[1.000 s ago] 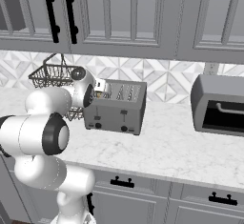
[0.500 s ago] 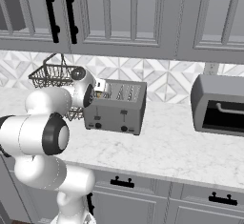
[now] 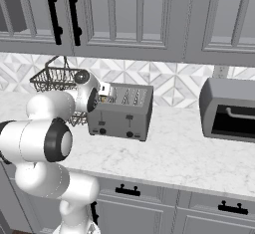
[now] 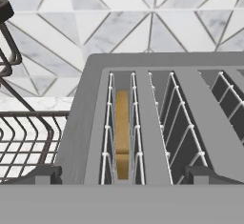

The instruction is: Start the toaster. Once the lever pops up, take the bread to the plate on the dining counter.

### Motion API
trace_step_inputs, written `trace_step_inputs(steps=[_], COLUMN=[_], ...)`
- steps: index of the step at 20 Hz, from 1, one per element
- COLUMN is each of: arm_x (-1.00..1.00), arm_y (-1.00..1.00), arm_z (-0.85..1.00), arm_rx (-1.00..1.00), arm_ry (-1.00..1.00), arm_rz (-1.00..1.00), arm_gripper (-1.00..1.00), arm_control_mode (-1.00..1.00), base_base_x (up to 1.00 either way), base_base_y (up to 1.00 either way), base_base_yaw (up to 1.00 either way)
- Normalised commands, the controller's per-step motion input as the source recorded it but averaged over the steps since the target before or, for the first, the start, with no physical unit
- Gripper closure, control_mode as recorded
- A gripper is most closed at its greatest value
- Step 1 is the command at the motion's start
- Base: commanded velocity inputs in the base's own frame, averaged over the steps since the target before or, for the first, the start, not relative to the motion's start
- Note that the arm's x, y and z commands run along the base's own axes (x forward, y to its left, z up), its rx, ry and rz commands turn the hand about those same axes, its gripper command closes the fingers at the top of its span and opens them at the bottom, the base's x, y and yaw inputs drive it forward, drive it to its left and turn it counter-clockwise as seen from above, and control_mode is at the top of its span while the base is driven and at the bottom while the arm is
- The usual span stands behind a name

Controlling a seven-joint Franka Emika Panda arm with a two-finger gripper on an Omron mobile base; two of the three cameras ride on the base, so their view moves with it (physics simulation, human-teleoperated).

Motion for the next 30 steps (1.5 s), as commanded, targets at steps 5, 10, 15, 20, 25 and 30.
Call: trace_step_inputs(steps=[5, 10, 15, 20, 25, 30], arm_x=[0.0, 0.0, 0.0, 0.0, 0.0, 0.0], arm_y=[0.0, 0.0, 0.0, 0.0, 0.0, 0.0], arm_z=[0.0, 0.0, 0.0, 0.0, 0.0, 0.0], arm_rx=[0.0, 0.0, 0.0, 0.0, 0.0, 0.0], arm_ry=[0.0, 0.0, 0.0, 0.0, 0.0, 0.0], arm_rz=[0.0, 0.0, 0.0, 0.0, 0.0, 0.0], arm_gripper=[-1.0, -1.0, -1.0, -1.0, -1.0, -1.0], arm_control_mode=[-1.0, -1.0, -1.0, -1.0, -1.0, -1.0], base_base_x=[0.0, 0.0, 0.0, 0.0, 0.0, 0.0], base_base_y=[0.0, 0.0, 0.0, 0.0, 0.0, 0.0], base_base_yaw=[0.0, 0.0, 0.0, 0.0, 0.0, 0.0])
